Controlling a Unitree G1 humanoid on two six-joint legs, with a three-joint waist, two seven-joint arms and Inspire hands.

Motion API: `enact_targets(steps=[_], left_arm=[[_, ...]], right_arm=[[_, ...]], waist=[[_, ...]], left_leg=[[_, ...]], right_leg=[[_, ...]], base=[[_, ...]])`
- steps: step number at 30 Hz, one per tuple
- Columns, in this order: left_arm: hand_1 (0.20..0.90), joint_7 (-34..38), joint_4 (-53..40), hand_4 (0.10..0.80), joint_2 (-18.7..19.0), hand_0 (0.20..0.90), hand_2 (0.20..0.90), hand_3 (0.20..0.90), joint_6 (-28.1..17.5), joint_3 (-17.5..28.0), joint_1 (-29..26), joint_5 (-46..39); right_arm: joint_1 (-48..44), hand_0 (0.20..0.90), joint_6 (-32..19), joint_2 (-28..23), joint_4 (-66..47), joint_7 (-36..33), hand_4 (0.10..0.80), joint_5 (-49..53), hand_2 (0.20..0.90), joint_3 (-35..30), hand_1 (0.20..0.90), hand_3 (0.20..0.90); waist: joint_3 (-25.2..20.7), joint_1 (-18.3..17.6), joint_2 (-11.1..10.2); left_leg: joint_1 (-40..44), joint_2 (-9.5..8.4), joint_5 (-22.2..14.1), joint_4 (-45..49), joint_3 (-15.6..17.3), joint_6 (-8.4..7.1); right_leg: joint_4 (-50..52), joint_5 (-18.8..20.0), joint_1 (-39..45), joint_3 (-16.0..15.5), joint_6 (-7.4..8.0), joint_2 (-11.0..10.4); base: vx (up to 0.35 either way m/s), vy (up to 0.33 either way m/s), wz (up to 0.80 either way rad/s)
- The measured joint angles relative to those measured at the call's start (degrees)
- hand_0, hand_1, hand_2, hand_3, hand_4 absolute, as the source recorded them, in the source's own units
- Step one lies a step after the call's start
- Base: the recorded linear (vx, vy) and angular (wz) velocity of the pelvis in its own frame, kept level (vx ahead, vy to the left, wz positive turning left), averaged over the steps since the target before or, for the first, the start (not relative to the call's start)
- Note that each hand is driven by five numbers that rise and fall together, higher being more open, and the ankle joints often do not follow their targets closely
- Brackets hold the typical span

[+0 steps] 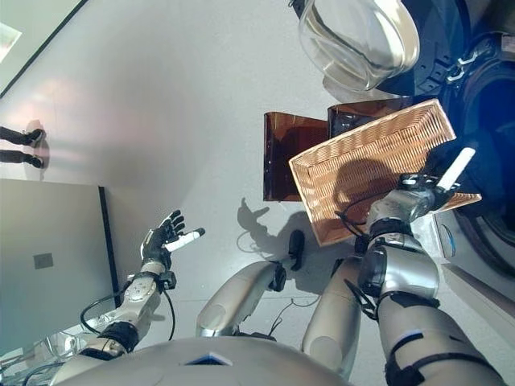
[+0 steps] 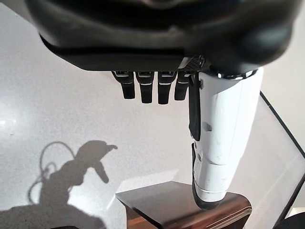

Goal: Pick up the clothes and place them into the washing machine

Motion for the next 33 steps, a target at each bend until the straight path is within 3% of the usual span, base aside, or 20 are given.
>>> enact_targets(steps=[11, 13, 14, 18, 22, 26, 27, 28, 29, 33], left_arm=[[0.9, -0.1, -0.6, 0.8, 0.0, 0.9, 0.9, 0.9, -0.1, -0.3, -0.2, -0.1], [0.9, -0.1, -0.8, 0.8, 0.0, 0.9, 0.9, 0.9, -0.1, -0.4, -0.4, -0.1], [0.9, -0.1, -0.9, 0.8, 0.0, 0.9, 0.9, 0.9, -0.1, -0.4, -0.5, -0.1], [0.9, 0.0, -1.0, 0.8, 0.0, 0.9, 0.9, 0.9, -0.1, -0.4, -0.2, -0.2], [0.9, 0.0, -0.9, 0.8, 0.0, 0.9, 0.9, 0.9, 0.0, -0.4, 0.3, -0.4], [0.9, 0.0, -1.3, 0.8, 0.1, 0.9, 0.9, 0.9, -0.1, -0.3, 0.2, -0.4], [0.9, 0.0, -1.5, 0.8, 0.1, 0.9, 0.9, 0.9, -0.1, -0.3, 0.1, -0.4], [0.9, 0.0, -1.7, 0.8, 0.2, 0.9, 0.9, 0.9, -0.1, -0.3, 0.0, -0.4], [0.9, 0.0, -1.9, 0.8, 0.3, 0.9, 0.9, 0.9, -0.1, -0.3, 0.0, -0.4], [0.9, 0.0, -2.3, 0.8, 1.3, 0.9, 0.9, 0.9, -0.7, 0.0, 0.0, -0.4]], right_arm=[[-1.2, 0.9, 0.1, -1.3, 0.2, -2.2, 0.8, -2.1, 0.9, 0.2, 0.9, 0.9], [-1.6, 0.9, 0.1, -1.2, 0.2, -2.2, 0.8, -2.6, 0.9, 0.7, 0.9, 0.9], [-1.6, 0.9, 0.0, -1.2, 0.5, -2.3, 0.8, -2.8, 0.9, 0.8, 0.9, 0.9], [-1.4, 0.9, -0.1, 0.3, 0.4, -3.3, 0.8, -3.1, 0.9, 1.3, 0.9, 0.9], [-1.9, 0.9, 0.2, 1.8, 0.6, -3.4, 0.8, -3.3, 0.9, 1.9, 0.9, 0.9], [-2.2, 0.9, 0.1, 1.7, 0.4, -3.4, 0.8, -3.3, 0.9, 1.9, 0.9, 0.9], [-2.4, 0.741, 0.1, 1.6, 0.3, -3.3, 0.686, -3.3, 0.741, 1.9, 0.741, 0.741], [-2.4, 0.367, 0.1, 1.3, 0.3, -3.3, 0.42, -3.3, 0.367, 1.8, 0.367, 0.367], [-2.4, 0.2, 0.0, 1.3, 0.3, -3.4, 0.3, -3.3, 0.2, 1.8, 0.2, 0.2], [-2.5, 0.2, 0.3, -0.1, 0.3, -5.5, 0.3, -7.2, 0.2, 2.8, 0.2, 0.2]], waist=[[0.0, 0.0, 0.8], [1.1, -0.1, 0.7], [1.5, -0.2, 0.7], [3.4, -1.0, -0.5], [4.3, -1.9, -1.8], [4.4, -2.0, -1.8], [4.4, -1.9, -1.9], [4.4, -1.9, -1.8], [4.4, -1.9, -1.8], [4.4, -1.7, -1.9]], left_leg=[[-2.2, 0.02, 0.0, 1.3, 0.2, -0.56], [-4.8, 0.14, -1.2, 5.1, -0.1, -1.27], [-5.3, 0.07, -1.7, 6.2, -0.3, -1.49], [-7.6, 1.26, -5.0, 11.7, -1.1, -2.83], [-8.7, 2.21, -5.2, 13.4, -1.6, -4.08], [-9.4, 2.18, -5.6, 14.3, -1.8, -3.9], [-9.7, 2.15, -5.6, 14.3, -1.8, -3.89], [-10.2, 2.14, -5.6, 14.5, -1.8, -3.87], [-10.4, 2.11, -5.6, 14.9, -1.8, -3.82], [-10.5, 2.02, -5.7, 14.9, -1.7, -3.75]], right_leg=[[3.1, -1.4, -3.1, 0.3, -0.36, 0.1], [6.1, -2.5, -5.1, 0.0, -0.86, 0.2], [6.7, -3.3, -5.4, 0.0, -0.41, 0.2], [11.1, -6.3, -6.2, -1.5, -1.67, 0.7], [12.6, -6.9, -6.9, -2.5, -2.62, 1.3], [13.6, -7.5, -7.6, -2.6, -2.8, 1.4], [13.6, -7.5, -8.0, -2.6, -2.8, 1.4], [13.8, -7.4, -8.3, -2.6, -2.95, 1.4], [14.0, -7.3, -8.5, -2.7, -3.3, 1.4], [14.2, -7.4, -8.7, -2.7, -3.39, 1.3]], base=[[-0.037, -0.041, 0.03], [-0.003, -0.088, 0.14], [-0.043, -0.093, 0.15], [0.025, -0.059, 0.13], [0.043, -0.013, 0.08], [0.018, -0.002, 0.03], [0.016, 0.001, 0.07], [0.013, 0.001, 0.06], [0.015, -0.007, 0.06], [0.004, -0.003, 0.01]])
